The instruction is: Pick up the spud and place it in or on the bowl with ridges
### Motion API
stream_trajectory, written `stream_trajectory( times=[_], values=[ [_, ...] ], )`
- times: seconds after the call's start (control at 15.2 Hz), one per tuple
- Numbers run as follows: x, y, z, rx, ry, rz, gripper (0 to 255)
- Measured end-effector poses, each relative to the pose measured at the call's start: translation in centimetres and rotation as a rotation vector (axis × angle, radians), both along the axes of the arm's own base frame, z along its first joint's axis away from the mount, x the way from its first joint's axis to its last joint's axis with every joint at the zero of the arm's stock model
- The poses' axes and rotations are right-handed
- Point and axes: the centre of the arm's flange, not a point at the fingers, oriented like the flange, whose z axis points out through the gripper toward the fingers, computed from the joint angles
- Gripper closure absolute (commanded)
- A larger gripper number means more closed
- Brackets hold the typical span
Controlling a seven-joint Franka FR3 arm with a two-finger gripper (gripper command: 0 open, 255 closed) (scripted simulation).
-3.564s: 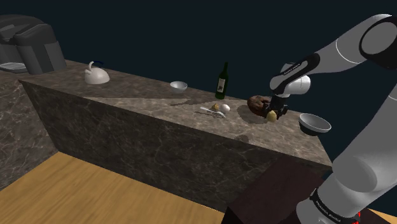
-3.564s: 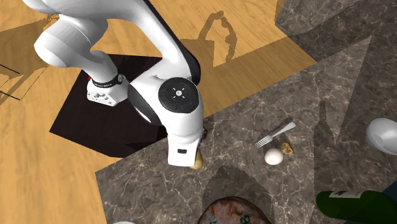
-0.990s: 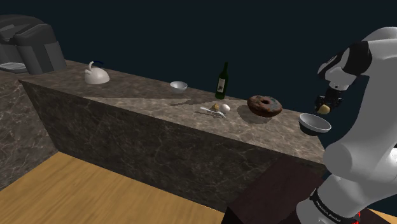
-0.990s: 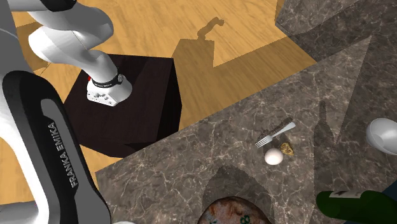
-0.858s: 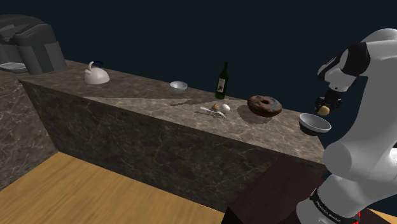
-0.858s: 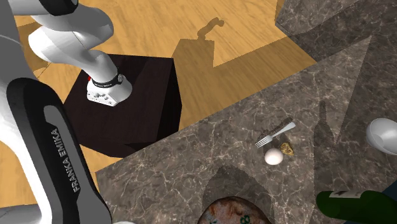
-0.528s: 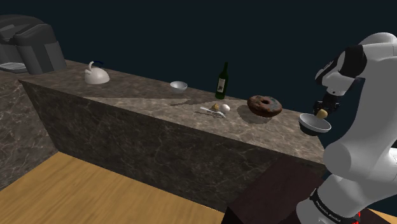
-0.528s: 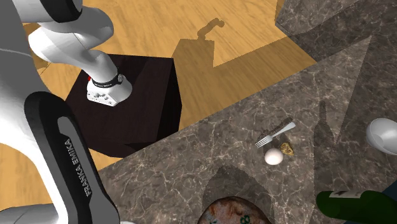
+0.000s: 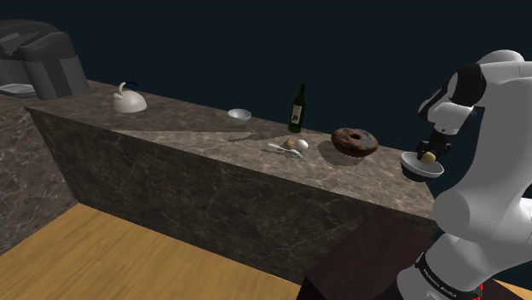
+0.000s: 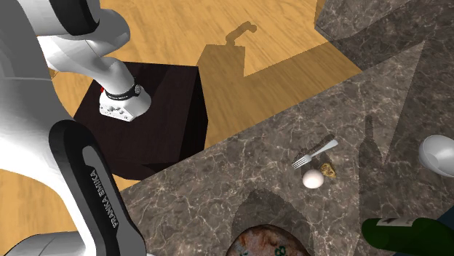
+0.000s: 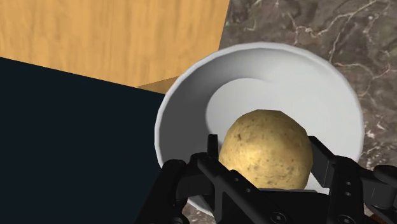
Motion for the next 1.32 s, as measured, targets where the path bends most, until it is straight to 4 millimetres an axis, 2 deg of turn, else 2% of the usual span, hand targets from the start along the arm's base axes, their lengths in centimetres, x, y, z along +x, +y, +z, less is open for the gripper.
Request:
stream_trajectory(
  times=[0.26,0.33,0.73,1.06,1.32],
  values=[
    [0.0,0.0,-0.1,0.000,0.000,0.000,255],
    [0.0,0.0,-0.1,0.000,0.000,0.000,0],
    [0.0,0.0,-0.1,0.000,0.000,0.000,0],
    [0.1,0.2,4.4,-0.001,-0.001,0.000,0],
    [0.0,0.2,4.9,-0.001,0.000,0.000,0]
  ],
)
